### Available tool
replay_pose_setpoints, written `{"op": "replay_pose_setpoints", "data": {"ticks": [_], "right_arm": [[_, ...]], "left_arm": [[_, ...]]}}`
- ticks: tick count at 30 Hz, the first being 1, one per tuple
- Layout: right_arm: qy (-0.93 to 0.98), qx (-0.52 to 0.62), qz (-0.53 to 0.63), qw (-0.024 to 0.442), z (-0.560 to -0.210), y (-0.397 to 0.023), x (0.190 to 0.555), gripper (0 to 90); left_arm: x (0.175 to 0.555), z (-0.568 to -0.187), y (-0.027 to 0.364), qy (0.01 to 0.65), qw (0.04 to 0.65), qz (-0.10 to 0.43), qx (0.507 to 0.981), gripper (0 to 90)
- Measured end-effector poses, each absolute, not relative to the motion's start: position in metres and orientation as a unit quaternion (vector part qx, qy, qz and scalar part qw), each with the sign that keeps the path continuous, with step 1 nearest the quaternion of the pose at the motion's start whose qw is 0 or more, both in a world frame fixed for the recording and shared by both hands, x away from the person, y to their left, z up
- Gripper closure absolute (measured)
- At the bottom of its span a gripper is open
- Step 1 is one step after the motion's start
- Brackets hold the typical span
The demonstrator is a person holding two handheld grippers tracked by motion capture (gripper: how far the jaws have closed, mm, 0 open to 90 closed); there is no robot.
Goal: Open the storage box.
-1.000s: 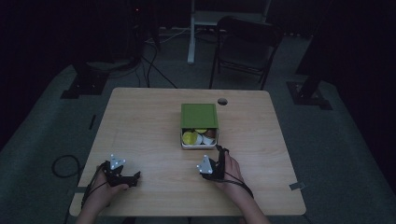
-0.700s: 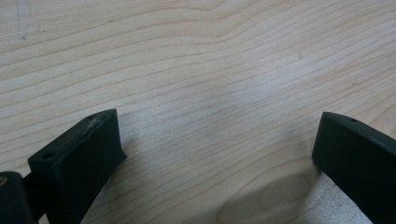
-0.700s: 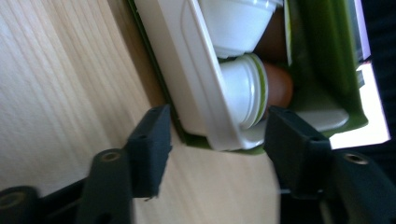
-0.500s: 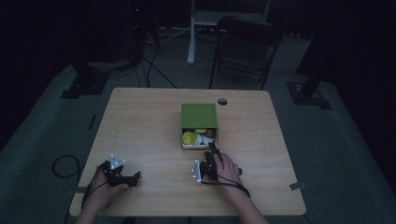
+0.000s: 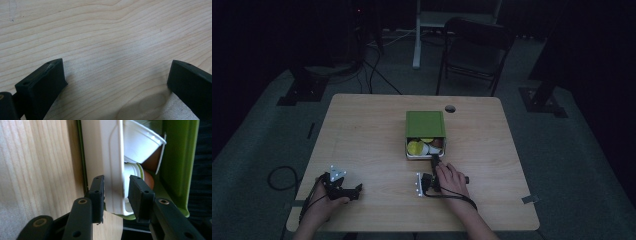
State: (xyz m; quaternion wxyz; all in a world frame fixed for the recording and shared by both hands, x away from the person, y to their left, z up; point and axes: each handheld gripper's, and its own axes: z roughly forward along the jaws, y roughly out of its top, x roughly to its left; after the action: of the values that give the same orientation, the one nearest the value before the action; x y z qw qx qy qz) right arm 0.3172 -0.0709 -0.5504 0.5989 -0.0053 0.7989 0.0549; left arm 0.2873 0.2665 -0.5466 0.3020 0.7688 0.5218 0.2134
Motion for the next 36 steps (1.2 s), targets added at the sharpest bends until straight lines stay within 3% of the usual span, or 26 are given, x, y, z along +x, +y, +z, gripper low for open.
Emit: {"op": "replay_pose_setpoints", "data": {"ticks": [12, 36], "right_arm": [[0.799, -0.017, 0.036, 0.6, -0.553, -0.067, 0.322, 71.4], [0.807, -0.021, 0.034, 0.589, -0.55, -0.067, 0.312, 72.1]], "left_arm": [[0.287, -0.547, 0.267, 0.522, 0.302, 0.213, 0.769, 1.7], [0.287, -0.547, 0.266, 0.522, 0.302, 0.214, 0.769, 1.7]]}}
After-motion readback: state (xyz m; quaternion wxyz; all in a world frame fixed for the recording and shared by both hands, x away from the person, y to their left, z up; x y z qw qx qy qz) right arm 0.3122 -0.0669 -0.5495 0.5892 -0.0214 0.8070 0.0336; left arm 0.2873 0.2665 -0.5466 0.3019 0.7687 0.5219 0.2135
